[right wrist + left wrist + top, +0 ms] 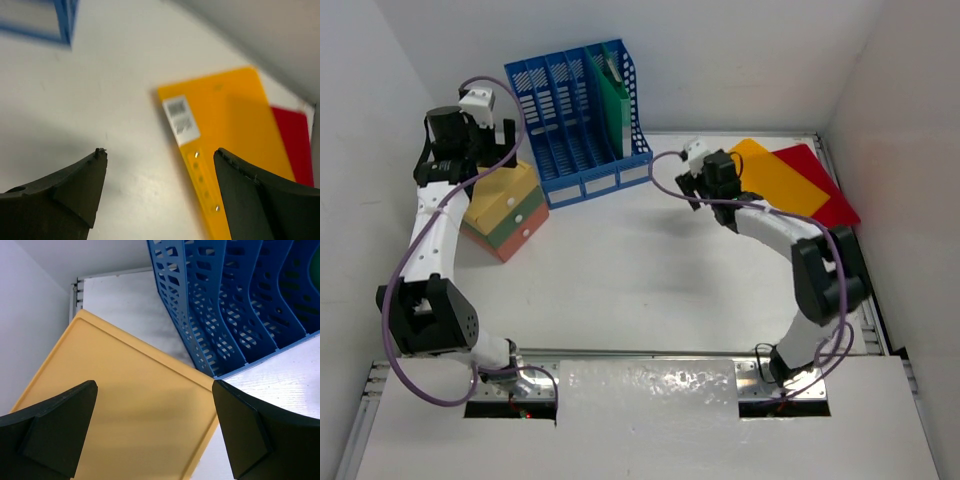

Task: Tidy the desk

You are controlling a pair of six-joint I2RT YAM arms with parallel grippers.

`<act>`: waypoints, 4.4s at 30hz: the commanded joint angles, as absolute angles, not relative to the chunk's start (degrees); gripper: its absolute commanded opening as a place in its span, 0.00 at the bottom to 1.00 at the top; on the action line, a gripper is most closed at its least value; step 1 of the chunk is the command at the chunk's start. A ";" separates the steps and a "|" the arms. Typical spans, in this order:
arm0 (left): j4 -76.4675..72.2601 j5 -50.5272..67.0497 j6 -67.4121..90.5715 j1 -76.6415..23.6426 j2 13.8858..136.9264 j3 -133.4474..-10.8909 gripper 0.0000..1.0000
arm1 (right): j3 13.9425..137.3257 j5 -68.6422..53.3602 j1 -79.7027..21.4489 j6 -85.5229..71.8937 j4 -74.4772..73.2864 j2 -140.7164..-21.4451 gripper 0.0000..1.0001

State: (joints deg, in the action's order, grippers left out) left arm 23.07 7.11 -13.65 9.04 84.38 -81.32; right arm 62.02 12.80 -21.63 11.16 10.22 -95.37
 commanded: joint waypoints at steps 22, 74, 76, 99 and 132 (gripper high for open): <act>20.21 8.70 -15.91 9.67 79.10 -79.98 0.98 | 77.78 45.88 -20.83 38.31 15.12 -132.44 0.68; 24.26 7.38 -16.44 9.76 74.27 -80.51 0.99 | 73.04 10.21 -23.29 10.73 -13.01 -76.56 0.00; 24.69 7.73 -15.56 9.76 73.74 -79.98 0.99 | 73.91 8.79 -23.29 9.32 -12.83 -73.57 0.00; 27.95 4.66 -16.61 9.84 63.81 -71.55 0.99 | 107.39 -13.00 -23.29 0.44 -16.53 -75.66 0.00; 23.29 3.34 -16.70 11.16 63.10 -63.81 0.99 | 131.23 3.77 -31.99 -9.84 29.61 -120.06 0.00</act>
State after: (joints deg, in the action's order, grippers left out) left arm 26.17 3.22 -16.27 10.57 64.71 -63.81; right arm 128.31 -0.78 -31.27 -11.88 18.85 -121.89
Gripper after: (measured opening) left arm 0.996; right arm 0.091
